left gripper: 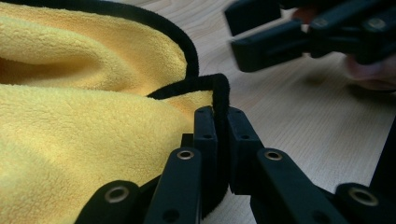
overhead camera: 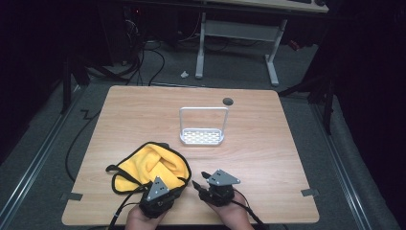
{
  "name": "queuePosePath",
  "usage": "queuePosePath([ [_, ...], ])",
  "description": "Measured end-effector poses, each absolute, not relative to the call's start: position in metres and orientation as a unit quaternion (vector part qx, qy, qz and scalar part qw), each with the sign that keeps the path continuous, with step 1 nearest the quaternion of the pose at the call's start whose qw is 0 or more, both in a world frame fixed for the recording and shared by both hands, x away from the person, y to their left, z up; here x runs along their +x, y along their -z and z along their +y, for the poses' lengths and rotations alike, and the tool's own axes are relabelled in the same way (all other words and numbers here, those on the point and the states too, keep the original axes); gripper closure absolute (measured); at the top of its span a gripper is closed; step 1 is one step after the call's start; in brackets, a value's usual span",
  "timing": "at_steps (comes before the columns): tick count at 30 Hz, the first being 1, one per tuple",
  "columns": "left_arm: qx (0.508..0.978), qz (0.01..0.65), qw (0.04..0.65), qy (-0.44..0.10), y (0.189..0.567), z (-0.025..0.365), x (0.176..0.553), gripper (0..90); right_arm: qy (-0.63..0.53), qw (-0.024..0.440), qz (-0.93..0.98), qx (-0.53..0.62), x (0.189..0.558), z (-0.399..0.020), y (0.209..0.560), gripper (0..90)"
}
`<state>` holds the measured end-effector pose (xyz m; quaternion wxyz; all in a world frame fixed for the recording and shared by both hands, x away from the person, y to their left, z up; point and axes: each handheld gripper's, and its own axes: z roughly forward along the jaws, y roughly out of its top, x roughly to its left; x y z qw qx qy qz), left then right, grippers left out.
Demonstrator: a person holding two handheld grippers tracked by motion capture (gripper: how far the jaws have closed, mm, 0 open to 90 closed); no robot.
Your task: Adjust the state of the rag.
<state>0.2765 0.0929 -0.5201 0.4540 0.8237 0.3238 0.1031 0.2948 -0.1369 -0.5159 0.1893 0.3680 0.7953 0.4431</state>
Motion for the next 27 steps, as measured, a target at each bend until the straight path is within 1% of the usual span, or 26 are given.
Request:
queuePosePath([
  [1, 0.824, 0.324, 0.454, -0.103, 0.52, 0.093, 0.276, 83.6, -0.445, 0.182, 0.794, 0.372, 0.3, -0.131, 0.516, 53.2],
  [3, 0.822, 0.324, 0.457, -0.101, 0.52, 0.095, 0.277, 83.6, -0.447, 0.183, 0.793, 0.372, 0.305, -0.123, 0.515, 54.3],
  [6, 0.821, 0.324, 0.459, -0.099, 0.519, 0.097, 0.277, 83.4, -0.448, 0.175, 0.794, 0.371, 0.31, -0.114, 0.517, 58.7],
  [7, 0.821, 0.323, 0.459, -0.1, 0.519, 0.097, 0.277, 83.3, -0.443, 0.174, 0.797, 0.372, 0.31, -0.112, 0.518, 63.1],
  [10, 0.821, 0.323, 0.46, -0.101, 0.517, 0.099, 0.278, 83.0, -0.429, 0.178, 0.804, 0.37, 0.31, -0.108, 0.521, 81.0],
  [11, 0.82, 0.324, 0.461, -0.102, 0.516, 0.1, 0.278, 82.9, -0.426, 0.179, 0.805, 0.371, 0.31, -0.109, 0.521, 84.4],
  [13, 0.815, 0.329, 0.463, -0.11, 0.513, 0.104, 0.28, 83.4, -0.424, 0.18, 0.807, 0.37, 0.309, -0.112, 0.52, 85.6],
  [19, 0.794, 0.357, 0.475, -0.128, 0.503, 0.128, 0.287, 83.9, -0.418, 0.193, 0.804, 0.376, 0.305, -0.128, 0.518, 85.6],
  [24, 0.776, 0.377, 0.482, -0.149, 0.496, 0.15, 0.294, 83.8, -0.404, 0.199, 0.801, 0.395, 0.302, -0.15, 0.521, 85.4],
  [27, 0.767, 0.391, 0.484, -0.157, 0.495, 0.161, 0.299, 83.7, -0.393, 0.211, 0.799, 0.403, 0.3, -0.165, 0.521, 85.4],
])
